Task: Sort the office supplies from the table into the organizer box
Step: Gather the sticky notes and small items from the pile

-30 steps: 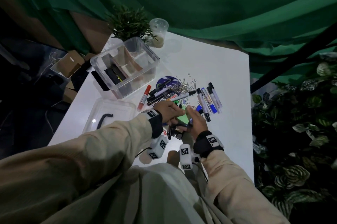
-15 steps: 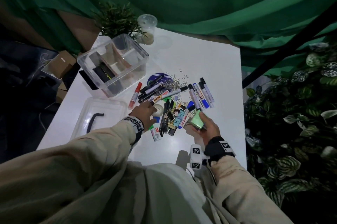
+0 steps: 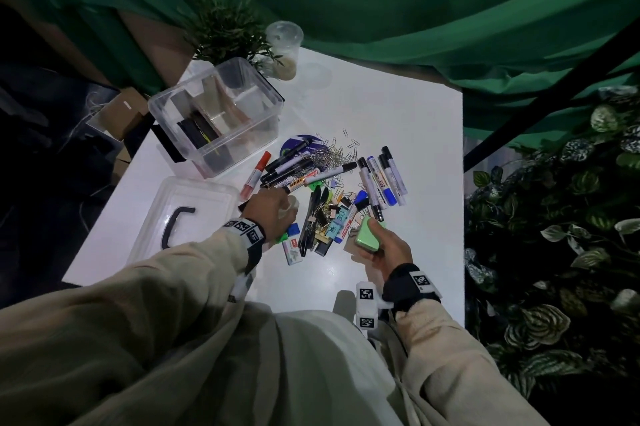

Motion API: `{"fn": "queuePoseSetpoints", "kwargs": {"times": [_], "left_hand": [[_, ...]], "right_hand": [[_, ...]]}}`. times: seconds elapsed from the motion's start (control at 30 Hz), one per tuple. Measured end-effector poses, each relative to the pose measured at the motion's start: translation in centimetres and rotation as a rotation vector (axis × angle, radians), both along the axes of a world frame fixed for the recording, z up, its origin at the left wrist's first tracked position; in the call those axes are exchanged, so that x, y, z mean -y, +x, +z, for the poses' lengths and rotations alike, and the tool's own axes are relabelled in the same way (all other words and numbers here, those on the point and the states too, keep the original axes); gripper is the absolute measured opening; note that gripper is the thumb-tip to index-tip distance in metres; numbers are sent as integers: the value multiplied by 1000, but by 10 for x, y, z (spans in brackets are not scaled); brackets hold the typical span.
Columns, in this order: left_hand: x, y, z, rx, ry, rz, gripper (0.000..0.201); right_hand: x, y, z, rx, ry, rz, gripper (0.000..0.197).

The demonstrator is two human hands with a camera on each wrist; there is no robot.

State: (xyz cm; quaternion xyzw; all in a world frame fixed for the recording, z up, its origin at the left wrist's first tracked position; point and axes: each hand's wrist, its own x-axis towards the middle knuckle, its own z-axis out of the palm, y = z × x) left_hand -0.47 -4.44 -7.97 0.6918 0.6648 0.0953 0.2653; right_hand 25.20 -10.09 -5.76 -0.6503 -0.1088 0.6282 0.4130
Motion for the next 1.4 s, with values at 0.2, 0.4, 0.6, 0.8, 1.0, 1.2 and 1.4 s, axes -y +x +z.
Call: {"fn": "queuePoseSetpoints", "kwargs": {"times": [0.2, 0.4, 0.6, 0.8, 1.0, 1.2, 1.4], "left_hand": [[1, 22, 22, 636, -203, 424, 18], [19, 25, 9, 14, 22, -148, 18], [8, 38, -2, -297, -37, -222, 68], [0, 31, -5, -293, 43, -192, 63], [-8, 19, -1, -389, 1, -150, 48], [-5, 18, 6, -234, 51, -92, 35], [-9, 2, 31, 240, -12, 370, 31]], "right_hand": [[1, 0, -3, 39, -34, 71, 47], [0, -8, -7, 61, -67, 124, 31], [4, -11, -12, 94, -96, 191, 34], [6, -7, -9, 144, -106, 202, 48], [7, -7, -8, 157, -100, 223, 34], [5, -10, -9, 144, -87, 226, 32], [5, -10, -17, 144, -96, 222, 53]]}}
